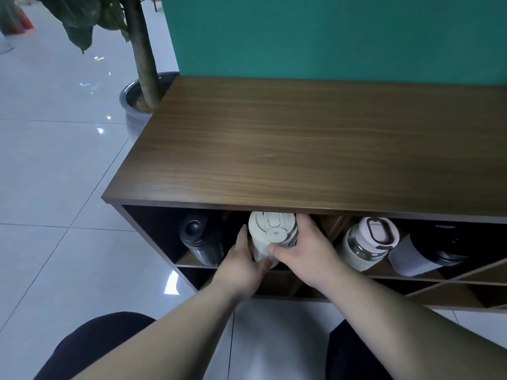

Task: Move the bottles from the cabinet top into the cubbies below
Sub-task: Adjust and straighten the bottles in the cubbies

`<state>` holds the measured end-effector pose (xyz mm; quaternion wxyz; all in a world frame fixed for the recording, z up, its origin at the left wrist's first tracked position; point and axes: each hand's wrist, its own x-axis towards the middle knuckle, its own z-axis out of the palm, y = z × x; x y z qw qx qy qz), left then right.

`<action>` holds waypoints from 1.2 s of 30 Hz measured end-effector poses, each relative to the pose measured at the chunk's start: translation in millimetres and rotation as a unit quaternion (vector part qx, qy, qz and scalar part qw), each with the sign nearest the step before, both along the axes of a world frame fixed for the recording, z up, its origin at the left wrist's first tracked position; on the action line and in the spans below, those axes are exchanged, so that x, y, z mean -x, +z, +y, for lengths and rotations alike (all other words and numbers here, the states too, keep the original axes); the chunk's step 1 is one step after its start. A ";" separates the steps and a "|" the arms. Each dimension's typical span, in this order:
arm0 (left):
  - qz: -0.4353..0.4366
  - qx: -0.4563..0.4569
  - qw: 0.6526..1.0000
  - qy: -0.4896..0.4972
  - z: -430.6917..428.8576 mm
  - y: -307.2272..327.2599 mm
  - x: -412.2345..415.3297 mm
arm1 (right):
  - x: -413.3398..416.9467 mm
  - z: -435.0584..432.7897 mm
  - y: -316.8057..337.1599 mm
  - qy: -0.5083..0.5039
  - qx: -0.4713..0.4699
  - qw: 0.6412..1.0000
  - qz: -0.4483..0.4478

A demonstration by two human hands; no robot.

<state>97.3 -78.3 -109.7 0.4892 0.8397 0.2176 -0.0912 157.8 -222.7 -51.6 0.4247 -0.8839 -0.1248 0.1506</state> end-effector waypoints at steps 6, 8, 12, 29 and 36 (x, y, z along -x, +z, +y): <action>-0.001 -0.010 1.000 -0.021 0.2 -9.0 -1.1 | -2.8 1.3 -6.2 -0.001 0.009 1.000 -0.007; -0.001 -0.012 1.000 -0.021 1.0 -10.8 -1.5 | -2.9 1.4 -6.7 0.000 0.010 1.000 -0.009; 0.004 -0.015 1.000 -0.022 2.4 -15.5 -4.0 | -1.4 1.8 -6.6 -0.004 0.004 1.000 -0.008; 0.051 -0.012 0.998 -0.025 3.8 -19.7 4.3 | 5.9 -0.9 -2.0 0.012 0.022 1.000 -0.016; 0.170 -0.072 0.979 -0.085 47.9 -112.1 11.6 | 53.8 11.7 30.0 0.260 0.171 0.927 -0.207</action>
